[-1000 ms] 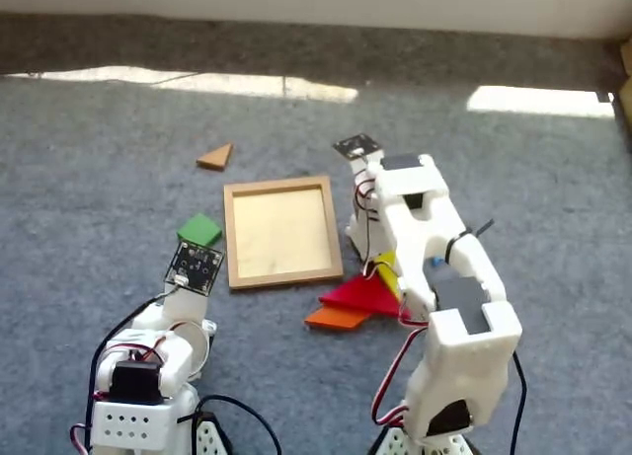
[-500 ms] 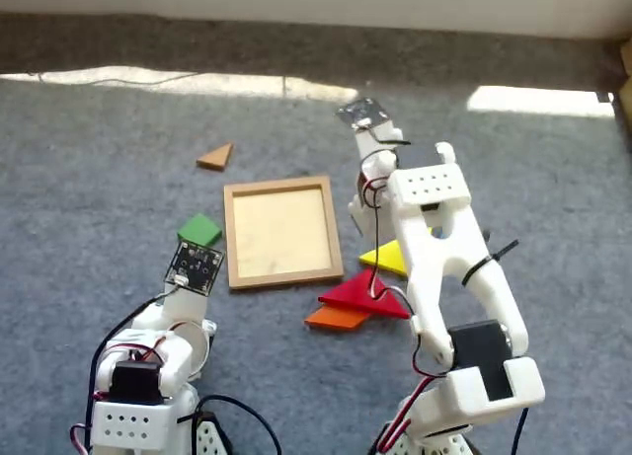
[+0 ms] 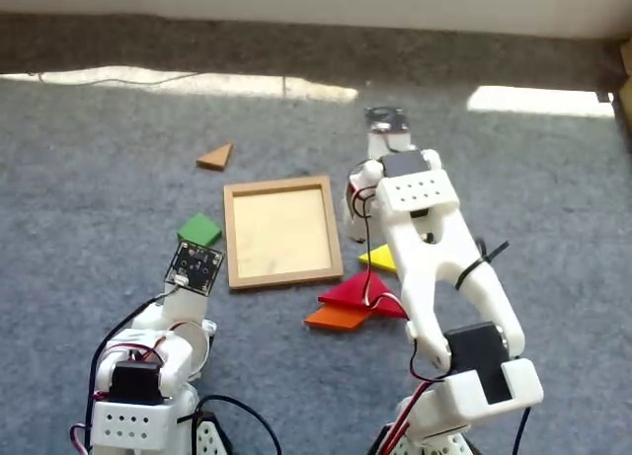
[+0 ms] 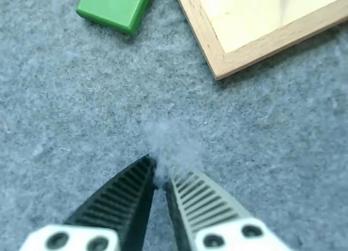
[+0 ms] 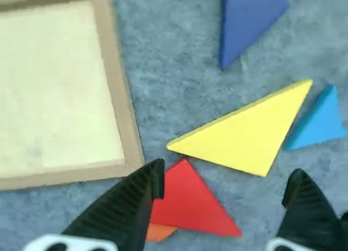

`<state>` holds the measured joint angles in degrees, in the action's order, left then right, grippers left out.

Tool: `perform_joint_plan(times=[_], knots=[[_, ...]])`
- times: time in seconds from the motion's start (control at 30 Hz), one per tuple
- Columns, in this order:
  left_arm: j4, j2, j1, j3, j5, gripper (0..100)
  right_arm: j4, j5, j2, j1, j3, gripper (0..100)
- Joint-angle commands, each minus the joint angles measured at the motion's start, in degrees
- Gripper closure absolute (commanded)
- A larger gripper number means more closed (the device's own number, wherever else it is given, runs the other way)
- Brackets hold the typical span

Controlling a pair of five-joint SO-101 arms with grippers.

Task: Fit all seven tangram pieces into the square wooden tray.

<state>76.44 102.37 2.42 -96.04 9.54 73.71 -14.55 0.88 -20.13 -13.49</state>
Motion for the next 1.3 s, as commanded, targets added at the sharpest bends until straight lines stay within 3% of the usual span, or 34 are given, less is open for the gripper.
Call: perform_joint_plan(times=[0.0,0.13,0.5,0.7,1.27], knots=[[0.1,1.4,0.2,-1.1,0.0,100,-1.0,-16.5,-3.3,0.7,0.3,66.1],[0.1,1.4,0.2,-1.1,0.0,100,-1.0,-23.2,-1.9,0.9,-0.8,66.0],[0.1,1.4,0.2,-1.1,0.0,100,-7.8,-23.6,10.9,6.8,-1.2,66.0],[0.1,1.4,0.2,-1.1,0.0,100,-7.8,-28.0,14.9,6.0,-1.2,66.0],[0.1,1.4,0.2,-1.1,0.0,100,-9.7,-27.6,18.4,4.9,-1.1,66.4]])
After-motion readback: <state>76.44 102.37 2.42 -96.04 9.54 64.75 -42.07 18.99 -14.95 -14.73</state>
